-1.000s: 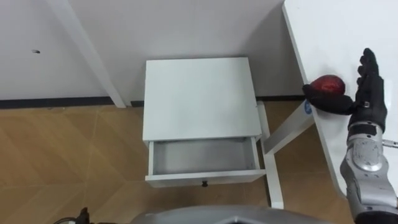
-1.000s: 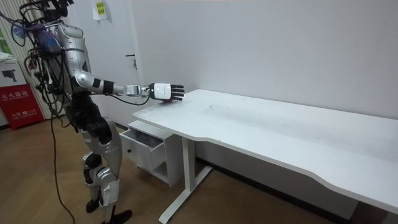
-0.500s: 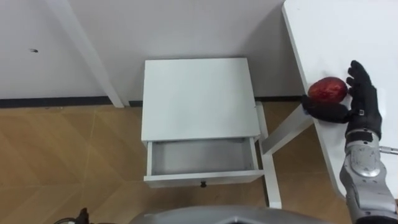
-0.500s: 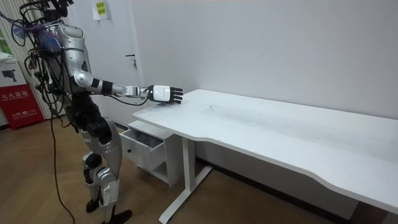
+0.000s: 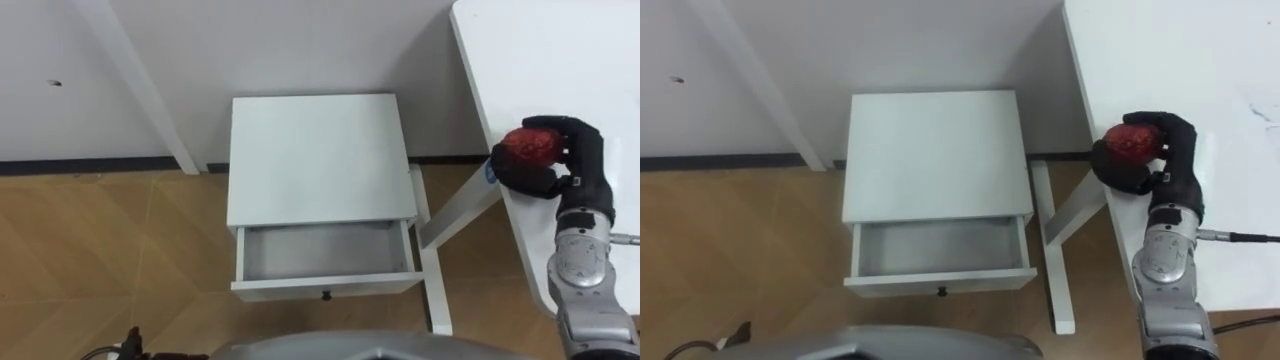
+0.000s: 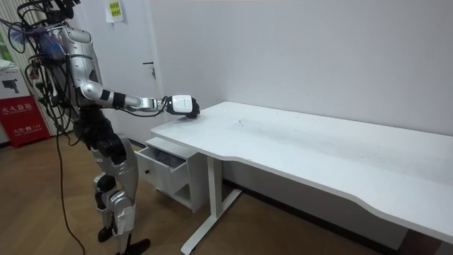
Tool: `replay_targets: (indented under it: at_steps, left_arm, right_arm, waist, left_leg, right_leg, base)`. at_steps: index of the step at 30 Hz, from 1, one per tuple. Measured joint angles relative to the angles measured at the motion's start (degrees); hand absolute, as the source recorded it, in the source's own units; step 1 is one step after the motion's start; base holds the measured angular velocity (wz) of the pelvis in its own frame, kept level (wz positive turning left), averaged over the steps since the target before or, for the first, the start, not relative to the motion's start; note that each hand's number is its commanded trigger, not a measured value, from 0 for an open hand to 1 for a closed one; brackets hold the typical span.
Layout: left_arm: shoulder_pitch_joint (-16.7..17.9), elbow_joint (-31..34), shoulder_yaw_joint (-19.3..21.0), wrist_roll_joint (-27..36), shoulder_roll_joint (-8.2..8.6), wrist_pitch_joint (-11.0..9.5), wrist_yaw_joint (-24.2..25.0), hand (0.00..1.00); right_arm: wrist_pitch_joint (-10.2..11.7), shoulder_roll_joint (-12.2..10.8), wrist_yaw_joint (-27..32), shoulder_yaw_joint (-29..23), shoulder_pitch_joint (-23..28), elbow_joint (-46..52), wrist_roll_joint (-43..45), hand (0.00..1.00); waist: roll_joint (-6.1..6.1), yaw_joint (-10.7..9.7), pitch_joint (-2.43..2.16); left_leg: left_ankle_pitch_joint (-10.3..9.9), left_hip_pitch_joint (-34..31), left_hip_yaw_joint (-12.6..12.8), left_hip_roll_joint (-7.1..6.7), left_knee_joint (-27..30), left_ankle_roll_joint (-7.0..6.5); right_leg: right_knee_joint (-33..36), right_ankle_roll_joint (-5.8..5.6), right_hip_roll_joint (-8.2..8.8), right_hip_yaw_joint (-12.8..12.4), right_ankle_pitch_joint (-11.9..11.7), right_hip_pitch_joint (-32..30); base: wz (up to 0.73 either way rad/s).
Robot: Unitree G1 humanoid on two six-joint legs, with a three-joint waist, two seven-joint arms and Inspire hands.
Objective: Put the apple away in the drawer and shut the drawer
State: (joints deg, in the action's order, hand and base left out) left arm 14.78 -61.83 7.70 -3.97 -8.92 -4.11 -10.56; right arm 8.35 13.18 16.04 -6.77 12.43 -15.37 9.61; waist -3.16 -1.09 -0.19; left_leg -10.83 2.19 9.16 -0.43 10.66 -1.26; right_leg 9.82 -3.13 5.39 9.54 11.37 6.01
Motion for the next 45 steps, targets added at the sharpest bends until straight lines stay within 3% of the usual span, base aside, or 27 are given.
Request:
replay_targets:
  at_steps: [10, 19, 23, 27, 32, 35, 38, 39, 40, 45]
  left_arm:
    - [-0.8, 0.0, -3.5, -0.1, 0.02, 0.0, 0.0, 0.0]
    - [-1.8, 0.0, -7.1, -0.1, -0.87, 0.0, -0.1, 0.0]
    - [-3.4, -0.1, -7.4, -0.1, -0.75, 0.0, 0.0, 0.0]
    - [-5.2, -0.2, -7.4, -0.1, -0.75, -0.1, 0.0, 0.0]
    - [-4.5, -0.2, -8.1, 0.1, -0.05, 0.0, 0.2, 0.0]
    - [-5.0, -0.2, -8.1, 1.2, 1.16, 0.0, 0.2, 0.0]
    - [-5.6, -0.5, -8.1, 1.5, 1.26, -0.1, 0.2, 0.0]
    - [-6.0, -0.5, -8.1, 2.2, 1.26, -0.1, 0.3, 0.0]
    - [-6.1, -0.5, -8.2, 2.2, 1.26, -0.1, 0.4, 0.0]
    - [-6.3, -0.5, -8.3, 2.2, 1.16, -0.2, 1.1, 0.0]
  right_arm:
    - [0.3, -0.8, 0.0, 1.8, 0.0, 0.4, 4.0, 1.0]
    - [-0.8, -0.6, -1.5, 9.5, -0.1, 3.0, 6.9, 1.0]
    - [-4.3, -2.8, -8.9, 20.0, 0.5, 2.3, 8.1, 1.0]
    - [-4.2, -4.1, -13.7, 26.2, -0.7, 2.4, 9.0, 1.0]
    - [-4.2, -3.8, -15.1, 26.0, -2.4, 2.3, 9.1, 1.0]
    - [-4.2, -4.0, -16.3, 25.9, -2.5, 1.7, 9.0, 1.0]
    - [-4.4, -4.0, -17.0, 25.9, -2.9, -0.7, 9.1, 1.0]
    - [-4.7, -3.9, -17.4, 25.9, -2.9, -1.1, 9.0, 0.11]
    - [-4.7, -3.9, -17.7, 26.0, -2.9, -1.2, 9.0, 0.0]
    - [-4.7, -3.8, -18.2, 26.5, -3.5, -1.9, 9.0, 0.0]
  waist:
    - [0.19, 0.4, 0.01]
    - [0.15, 1.6, -0.01]
    - [0.21, 3.9, 0.09]
    - [0.61, 6.1, 0.36]
    - [0.73, 6.2, 0.59]
    - [0.99, 6.3, 0.81]
    - [1.25, 6.4, 0.95]
    - [1.29, 6.4, 1.04]
    - [1.29, 6.4, 1.04]
    - [1.25, 6.6, 0.97]
  left_leg:
    - [-0.1, 0.1, 0.3, 0.35, 0.2, 0.17]
    - [-0.2, -1.6, -0.3, 0.97, 1.0, 0.53]
    - [0.2, -2.9, -1.2, 0.81, 1.1, 0.54]
    - [0.8, -4.3, -3.1, 0.18, 1.2, 0.28]
    - [0.9, -5.5, -4.6, -0.23, 1.6, 0.19]
    - [0.9, -6.2, -4.7, -0.25, 1.6, 0.19]
    - [0.9, -7.7, -4.8, -0.24, 2.0, 0.19]
    - [0.9, -8.1, -4.8, -0.24, 2.1, 0.17]
    - [0.9, -8.3, -4.8, -0.24, 2.1, 0.17]
    - [1.0, -8.6, -4.8, -0.27, 2.1, 0.16]
  right_leg:
    - [0.0, 0.2, -0.31, 0.0, -0.3, 0.4]
    - [0.0, 0.67, -0.75, 1.6, -0.8, -0.4]
    - [0.0, 0.68, -0.76, 2.3, -0.8, -1.2]
    - [-0.1, 0.68, -0.36, 3.5, -0.8, -2.1]
    - [-0.2, 0.67, -0.14, 4.7, -0.8, -2.2]
    - [-0.2, 0.67, -0.14, 5.0, -0.8, -2.8]
    - [-0.1, 0.67, -0.14, 5.0, -0.8, -4.0]
    - [-0.2, 0.67, -0.14, 5.1, -0.8, -4.4]
    - [-0.2, 0.67, -0.14, 5.1, -0.8, -4.6]
    - [-0.1, 0.67, -0.12, 5.2, -0.8, -4.9]
  base:
    - [-0.01]
    - [0.02]
    - [0.13]
    - [0.26]
    - [0.21]
    - [0.04]
    - [0.0]
    - [0.0]
    - [0.0]
    - [0.0]
